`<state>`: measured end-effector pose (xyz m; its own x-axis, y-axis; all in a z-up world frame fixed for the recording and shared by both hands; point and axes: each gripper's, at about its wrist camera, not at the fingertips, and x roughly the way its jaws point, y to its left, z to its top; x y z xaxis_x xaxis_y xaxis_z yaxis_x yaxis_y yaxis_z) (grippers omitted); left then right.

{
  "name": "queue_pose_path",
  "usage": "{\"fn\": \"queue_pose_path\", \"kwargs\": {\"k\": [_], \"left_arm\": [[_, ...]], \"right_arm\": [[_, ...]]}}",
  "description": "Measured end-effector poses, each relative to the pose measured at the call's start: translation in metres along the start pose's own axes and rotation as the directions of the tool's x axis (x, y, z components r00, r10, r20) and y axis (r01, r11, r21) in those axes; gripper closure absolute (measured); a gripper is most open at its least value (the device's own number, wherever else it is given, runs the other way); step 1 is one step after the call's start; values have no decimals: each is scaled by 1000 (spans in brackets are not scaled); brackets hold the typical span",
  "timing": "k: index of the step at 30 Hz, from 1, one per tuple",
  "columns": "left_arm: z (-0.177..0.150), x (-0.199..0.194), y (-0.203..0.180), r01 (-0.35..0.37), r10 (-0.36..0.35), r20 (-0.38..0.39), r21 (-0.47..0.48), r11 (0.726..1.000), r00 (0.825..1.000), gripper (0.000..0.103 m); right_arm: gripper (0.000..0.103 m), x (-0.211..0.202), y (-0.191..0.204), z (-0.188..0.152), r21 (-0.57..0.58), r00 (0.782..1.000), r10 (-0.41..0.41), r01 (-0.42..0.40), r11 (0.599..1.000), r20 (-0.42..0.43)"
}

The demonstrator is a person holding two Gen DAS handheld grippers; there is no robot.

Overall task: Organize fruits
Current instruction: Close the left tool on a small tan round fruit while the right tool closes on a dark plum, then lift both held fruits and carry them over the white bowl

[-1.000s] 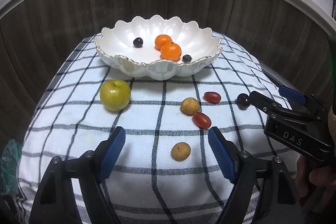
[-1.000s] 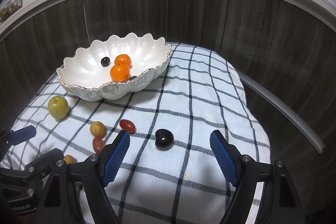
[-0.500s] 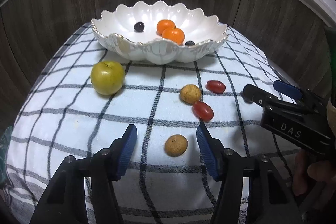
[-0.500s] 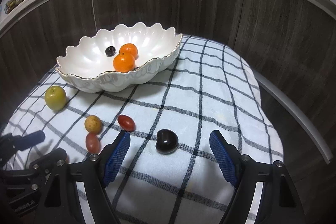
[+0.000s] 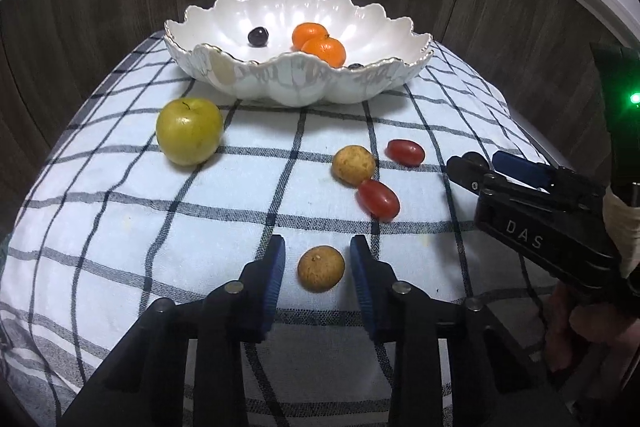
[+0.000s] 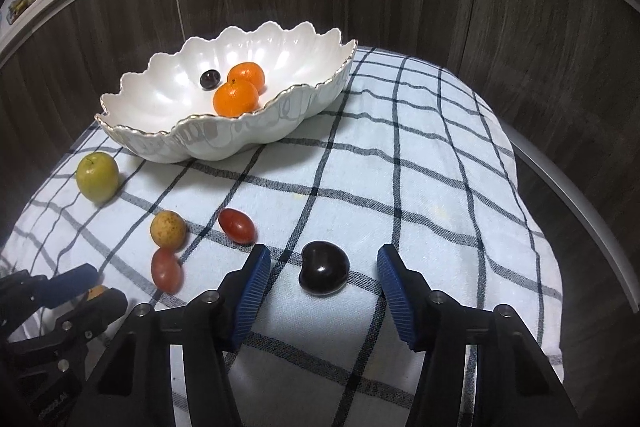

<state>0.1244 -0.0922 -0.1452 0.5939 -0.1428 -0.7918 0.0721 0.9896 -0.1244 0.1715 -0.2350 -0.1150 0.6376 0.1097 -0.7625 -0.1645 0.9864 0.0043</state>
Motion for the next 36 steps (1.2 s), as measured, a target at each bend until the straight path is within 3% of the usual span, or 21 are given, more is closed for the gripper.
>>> {"fn": "queue_pose_path", "kwargs": {"k": [6,8,11,36], "left_arm": [[-1,1,2,-3,3,0,-4,1000,1000,77],[-2,1,1,-3,3,4,1,1000,1000,78],[-2,1,1,-4,4,6,4,1000,1000,80],[10,-16,4,16,-17,47,24,1000,999,80]], "right_arm": [[55,5,2,-1,-6,1000,-3,3,1000,-16],[66,8,2,-1,-4,1000,-1,1,1000,-27],[75,9,2,-2,-4,999,1,-1,1000,-34],[76,-12,3,0,38,1000,13,-13,999,-3]]}}
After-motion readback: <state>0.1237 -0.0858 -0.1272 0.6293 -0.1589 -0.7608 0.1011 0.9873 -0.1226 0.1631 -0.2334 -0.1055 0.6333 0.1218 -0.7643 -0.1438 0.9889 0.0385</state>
